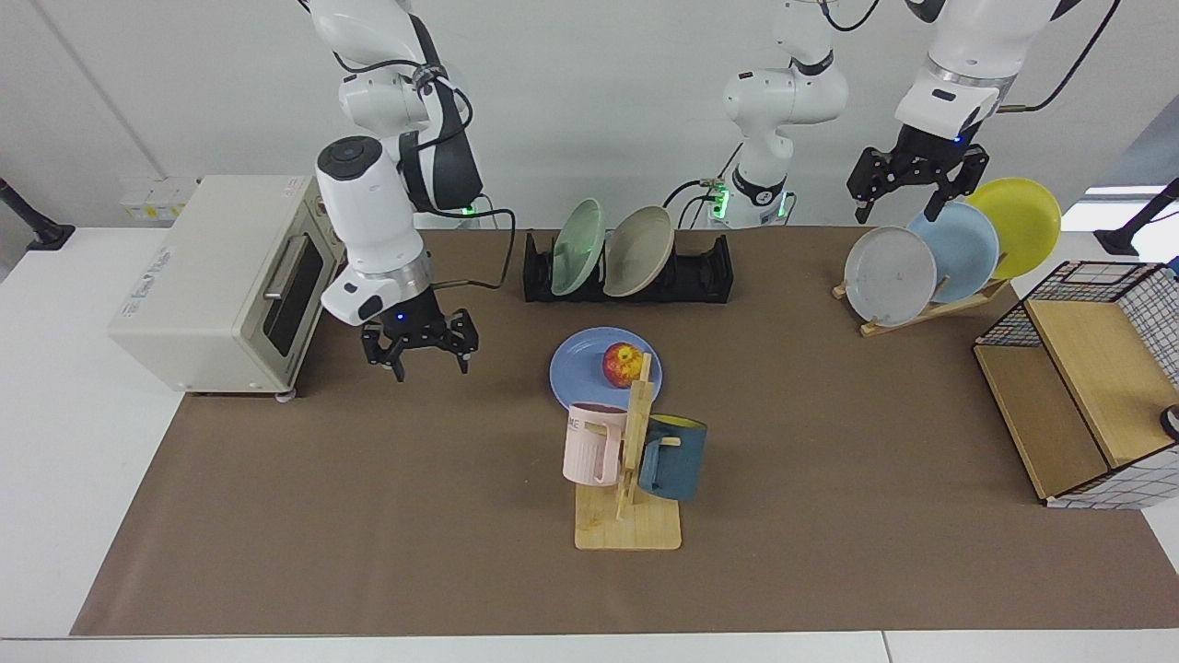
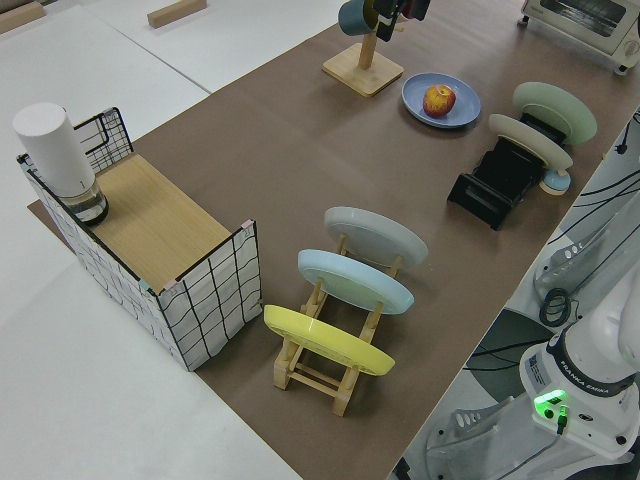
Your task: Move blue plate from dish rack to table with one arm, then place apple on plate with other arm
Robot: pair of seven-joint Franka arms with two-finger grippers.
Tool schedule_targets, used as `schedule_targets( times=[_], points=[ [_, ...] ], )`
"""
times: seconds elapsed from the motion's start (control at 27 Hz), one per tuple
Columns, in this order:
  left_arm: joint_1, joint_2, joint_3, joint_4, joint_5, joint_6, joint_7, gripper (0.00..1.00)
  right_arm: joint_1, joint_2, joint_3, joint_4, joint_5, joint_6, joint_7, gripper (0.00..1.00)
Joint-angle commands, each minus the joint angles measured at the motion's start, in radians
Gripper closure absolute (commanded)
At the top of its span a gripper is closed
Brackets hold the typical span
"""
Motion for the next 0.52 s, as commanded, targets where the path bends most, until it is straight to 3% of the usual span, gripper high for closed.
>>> schedule_targets(
  times=[0.0, 0.26, 0.48],
  points=[
    [0.003, 0.0, -0.002, 0.004, 0.001, -0.011, 0.001, 0.0, -0.066, -0.09, 0.016, -0.013, -0.023, -0.119, -0.034, 0.0],
    [0.005, 0.0, -0.002, 0.004, 0.001, -0.011, 0.001, 0.0, -0.101, -0.167, 0.016, -0.004, -0.006, -0.208, -0.026, 0.0],
    [0.003, 0.0, -0.002, 0.004, 0.001, -0.011, 0.001, 0.0, -0.123, -0.149, 0.014, 0.124, 0.008, -0.356, -0.02, 0.0]
  ],
)
